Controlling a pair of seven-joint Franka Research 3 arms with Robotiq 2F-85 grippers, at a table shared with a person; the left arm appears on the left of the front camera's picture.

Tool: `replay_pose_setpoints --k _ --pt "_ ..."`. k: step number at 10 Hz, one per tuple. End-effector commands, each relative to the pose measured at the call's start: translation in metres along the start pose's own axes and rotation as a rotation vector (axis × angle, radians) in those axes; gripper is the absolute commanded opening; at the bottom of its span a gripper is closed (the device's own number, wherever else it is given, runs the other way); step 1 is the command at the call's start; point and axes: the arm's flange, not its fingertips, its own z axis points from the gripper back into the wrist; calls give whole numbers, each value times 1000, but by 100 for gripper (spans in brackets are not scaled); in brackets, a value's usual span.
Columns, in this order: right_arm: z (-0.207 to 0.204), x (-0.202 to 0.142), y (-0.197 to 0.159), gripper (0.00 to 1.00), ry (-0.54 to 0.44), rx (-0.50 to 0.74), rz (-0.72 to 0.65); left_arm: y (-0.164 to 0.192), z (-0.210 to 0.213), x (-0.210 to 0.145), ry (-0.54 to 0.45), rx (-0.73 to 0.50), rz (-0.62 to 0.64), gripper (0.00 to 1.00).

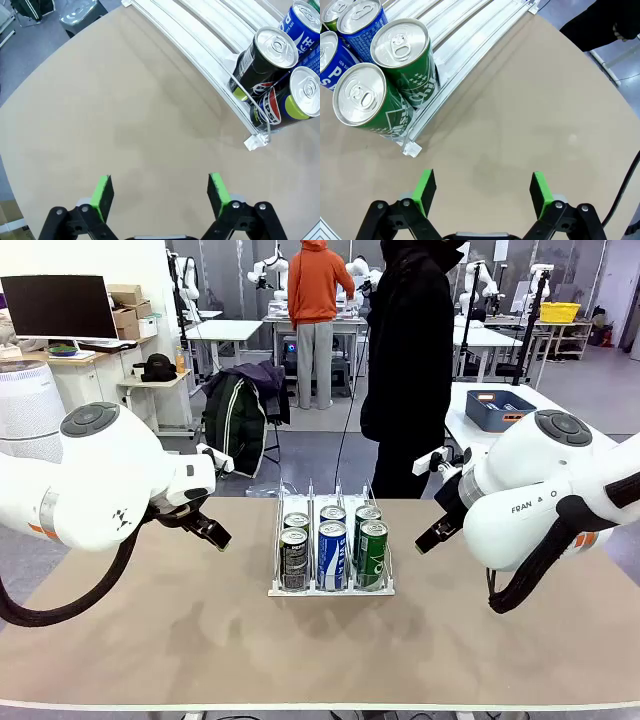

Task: Fill the beverage cans into the dispenser.
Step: Pick up the Sprite handed by the human.

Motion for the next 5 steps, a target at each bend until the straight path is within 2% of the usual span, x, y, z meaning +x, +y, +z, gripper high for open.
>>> replay_pose_setpoints --k 1,5 --pt "0 0 0 100 0 0 0 0 0 0 0 0 0 100" --pt "0 0 0 100 0 0 0 0 0 0 0 0 0 100"
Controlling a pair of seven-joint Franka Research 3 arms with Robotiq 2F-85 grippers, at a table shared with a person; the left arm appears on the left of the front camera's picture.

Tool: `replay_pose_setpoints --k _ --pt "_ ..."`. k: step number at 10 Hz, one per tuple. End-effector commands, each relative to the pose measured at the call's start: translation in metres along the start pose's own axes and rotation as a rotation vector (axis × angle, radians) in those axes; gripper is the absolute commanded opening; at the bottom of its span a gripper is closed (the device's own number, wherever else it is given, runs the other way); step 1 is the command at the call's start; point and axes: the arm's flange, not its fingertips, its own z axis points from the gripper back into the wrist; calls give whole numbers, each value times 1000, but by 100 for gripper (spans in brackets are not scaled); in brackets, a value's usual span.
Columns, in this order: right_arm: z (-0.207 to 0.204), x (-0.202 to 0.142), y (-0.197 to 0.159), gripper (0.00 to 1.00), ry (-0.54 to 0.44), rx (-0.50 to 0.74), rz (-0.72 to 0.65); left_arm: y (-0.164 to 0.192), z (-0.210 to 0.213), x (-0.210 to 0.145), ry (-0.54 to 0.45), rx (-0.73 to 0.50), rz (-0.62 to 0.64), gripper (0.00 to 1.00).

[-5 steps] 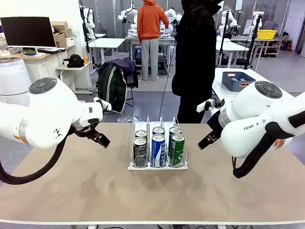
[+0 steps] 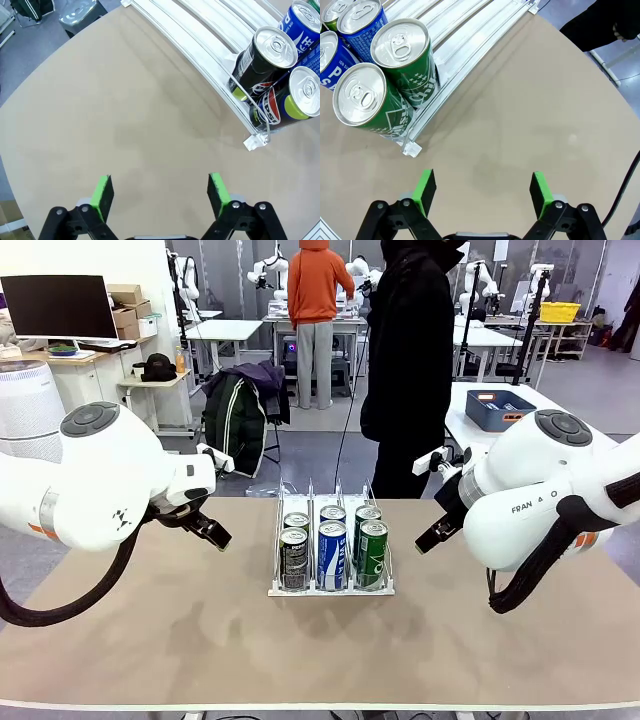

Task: Fill the beverage cans into the dispenser.
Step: Pick up the Sprite handed by the human.

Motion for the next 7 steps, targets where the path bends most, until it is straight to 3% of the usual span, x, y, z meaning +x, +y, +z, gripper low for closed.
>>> replay_pose_setpoints --k 1,7 --pt "0 0 0 100 0 0 -1 1 0 0 0 0 2 100" --pt "0 0 0 100 0 0 -1 1 0 0 0 0 2 100"
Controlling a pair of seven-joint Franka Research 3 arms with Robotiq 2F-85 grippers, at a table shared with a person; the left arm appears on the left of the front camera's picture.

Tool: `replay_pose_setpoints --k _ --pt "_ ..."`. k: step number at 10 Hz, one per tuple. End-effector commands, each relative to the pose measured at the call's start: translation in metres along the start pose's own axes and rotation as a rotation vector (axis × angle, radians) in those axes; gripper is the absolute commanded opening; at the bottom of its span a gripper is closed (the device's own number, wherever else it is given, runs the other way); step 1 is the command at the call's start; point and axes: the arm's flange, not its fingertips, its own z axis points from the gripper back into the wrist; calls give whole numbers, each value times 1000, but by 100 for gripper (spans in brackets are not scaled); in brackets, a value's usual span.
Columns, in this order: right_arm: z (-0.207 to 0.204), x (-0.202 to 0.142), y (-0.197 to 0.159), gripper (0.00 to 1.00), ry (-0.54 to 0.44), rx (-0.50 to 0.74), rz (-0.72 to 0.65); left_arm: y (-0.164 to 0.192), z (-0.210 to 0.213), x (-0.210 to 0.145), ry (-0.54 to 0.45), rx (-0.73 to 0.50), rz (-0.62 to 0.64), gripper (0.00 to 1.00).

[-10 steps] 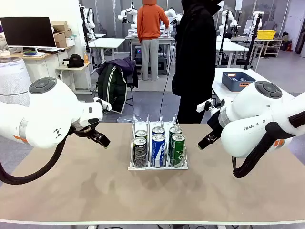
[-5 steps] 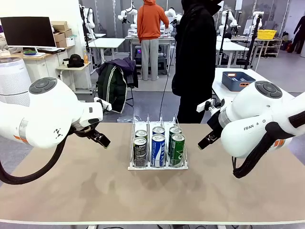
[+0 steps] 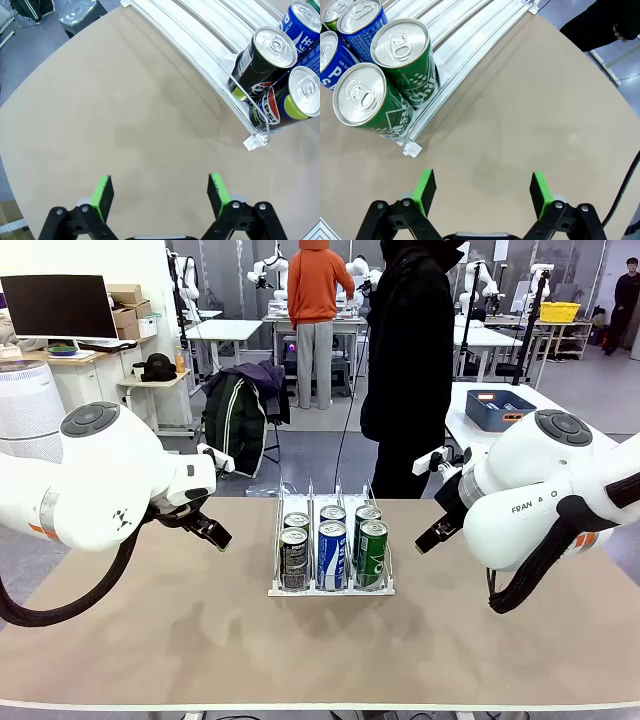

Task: Fill the beverage cans into the dispenser.
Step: Pick up the Sprite handed by the human.

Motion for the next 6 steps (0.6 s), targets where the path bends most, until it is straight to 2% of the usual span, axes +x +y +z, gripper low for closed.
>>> replay_pose_setpoints --k 1,3,5,6 --pt "0 0 0 100 0 0 -1 1 0 0 0 1 3 100" --pt "0 0 0 100 0 0 0 0 0 0 0 0 0 100" --pt "8 8 -10 100 90 103 -54 4 13 -4 53 -176 -50 100" --pt "15 19 -20 100 105 135 -54 16 21 -4 68 -250 -89 100"
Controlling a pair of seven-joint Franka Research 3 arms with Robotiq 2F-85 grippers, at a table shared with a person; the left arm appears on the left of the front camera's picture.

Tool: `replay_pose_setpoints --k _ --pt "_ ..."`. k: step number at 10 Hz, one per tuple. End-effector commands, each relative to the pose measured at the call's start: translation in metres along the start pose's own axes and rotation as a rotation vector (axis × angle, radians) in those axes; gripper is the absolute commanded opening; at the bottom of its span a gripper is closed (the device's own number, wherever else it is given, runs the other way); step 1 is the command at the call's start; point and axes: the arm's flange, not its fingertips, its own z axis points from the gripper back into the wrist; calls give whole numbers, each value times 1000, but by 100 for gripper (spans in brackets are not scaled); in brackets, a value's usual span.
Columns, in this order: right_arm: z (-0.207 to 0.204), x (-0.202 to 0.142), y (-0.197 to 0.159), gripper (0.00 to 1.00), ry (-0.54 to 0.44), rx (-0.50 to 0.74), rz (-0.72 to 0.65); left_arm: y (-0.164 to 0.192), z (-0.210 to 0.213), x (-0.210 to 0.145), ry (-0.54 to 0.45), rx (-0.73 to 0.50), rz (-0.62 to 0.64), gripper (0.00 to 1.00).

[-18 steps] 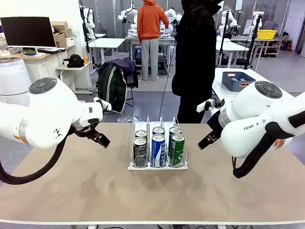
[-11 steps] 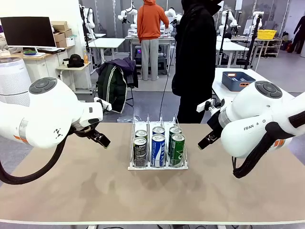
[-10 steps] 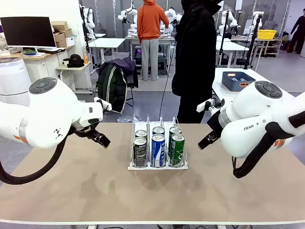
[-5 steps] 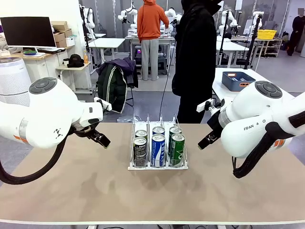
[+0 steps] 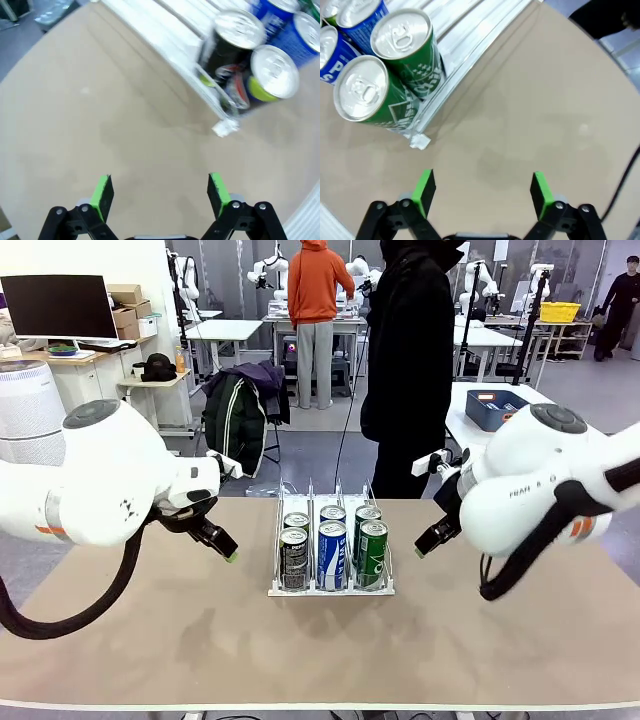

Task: Fill the beverage cans into the dispenser.
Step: Pick up the Sprite handed by the human.

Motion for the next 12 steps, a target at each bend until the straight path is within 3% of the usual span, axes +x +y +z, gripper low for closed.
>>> replay_pose_setpoints --k 1,3,5,9,12 --pt "27 22 -17 100 61 81 5 41 35 -5 25 -165 -82 100" --pt "68 39 -21 100 101 177 57 50 68 3 -61 -243 -168 100" --pt "123 42 -21 100 63 209 102 62 111 11 -92 -260 -260 100" --pt "202 47 -52 100 -45 328 68 75 197 19 -143 -226 -279 100" --pt "223 50 -75 100 -164 374 21 88 230 11 -218 -160 -205 100"
